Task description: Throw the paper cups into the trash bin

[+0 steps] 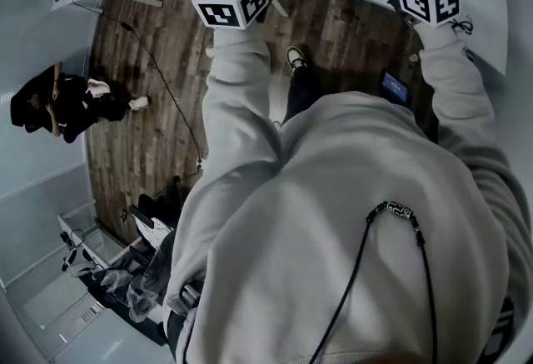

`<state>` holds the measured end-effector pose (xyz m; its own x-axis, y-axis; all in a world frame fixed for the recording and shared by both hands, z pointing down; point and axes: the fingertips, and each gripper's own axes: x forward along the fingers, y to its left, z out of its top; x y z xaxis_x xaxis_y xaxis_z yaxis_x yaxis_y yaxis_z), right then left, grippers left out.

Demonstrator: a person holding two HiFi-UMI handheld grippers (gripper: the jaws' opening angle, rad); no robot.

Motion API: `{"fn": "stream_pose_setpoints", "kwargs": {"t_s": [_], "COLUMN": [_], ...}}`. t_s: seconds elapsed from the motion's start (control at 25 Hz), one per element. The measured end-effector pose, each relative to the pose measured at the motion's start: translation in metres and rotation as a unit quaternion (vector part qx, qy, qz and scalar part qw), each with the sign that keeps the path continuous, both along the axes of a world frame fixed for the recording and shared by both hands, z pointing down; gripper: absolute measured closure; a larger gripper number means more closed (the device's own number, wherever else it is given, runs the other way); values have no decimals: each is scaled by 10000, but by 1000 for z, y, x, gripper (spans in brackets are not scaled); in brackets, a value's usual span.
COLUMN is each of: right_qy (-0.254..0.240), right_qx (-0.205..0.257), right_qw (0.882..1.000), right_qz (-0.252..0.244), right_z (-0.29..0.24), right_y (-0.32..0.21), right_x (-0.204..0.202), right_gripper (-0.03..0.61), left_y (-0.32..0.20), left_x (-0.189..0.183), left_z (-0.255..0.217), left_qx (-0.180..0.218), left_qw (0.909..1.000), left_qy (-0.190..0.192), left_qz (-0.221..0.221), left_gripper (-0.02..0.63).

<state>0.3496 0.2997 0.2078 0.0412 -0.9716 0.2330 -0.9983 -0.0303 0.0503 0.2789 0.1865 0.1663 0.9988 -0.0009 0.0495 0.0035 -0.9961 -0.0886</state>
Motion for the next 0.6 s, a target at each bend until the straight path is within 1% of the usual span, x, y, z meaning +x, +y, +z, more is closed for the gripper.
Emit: {"fn": "stream_pose_setpoints", "kwargs": {"t_s": [0.08, 0.16, 0.28, 0.4, 0.48, 0.6], "right_qy": [-8, 31, 189, 216, 96, 3], "right_qx": [-7, -49, -151, -269, -324, -409], "right_qw": [10000, 10000, 9997, 9994, 9994, 9991], "right_qz": [61, 47, -53, -60, 4, 90], "right_z": [4, 3, 0, 3, 8, 9], "right_y": [-13, -33, -63, -99, -125, -168], "right_x": [3, 5, 20, 50, 65, 75], "right_gripper": [560, 560, 560, 560, 560, 560], "left_y": [-12, -32, -65, -100, -122, -167], "left_x": [10, 20, 47, 85, 101, 109], "left_z": [13, 14, -4, -16, -5, 11], "left_qx": [30, -3, 81, 70, -46, -200], "left_qw": [9999, 9999, 9998, 9993, 9995, 9994], "left_qy": [-97, -101, 119, 346, 254, 51], "left_qz": [56, 109, 131, 108, 208, 290], "left_gripper": [618, 618, 618, 618, 618, 618]}}
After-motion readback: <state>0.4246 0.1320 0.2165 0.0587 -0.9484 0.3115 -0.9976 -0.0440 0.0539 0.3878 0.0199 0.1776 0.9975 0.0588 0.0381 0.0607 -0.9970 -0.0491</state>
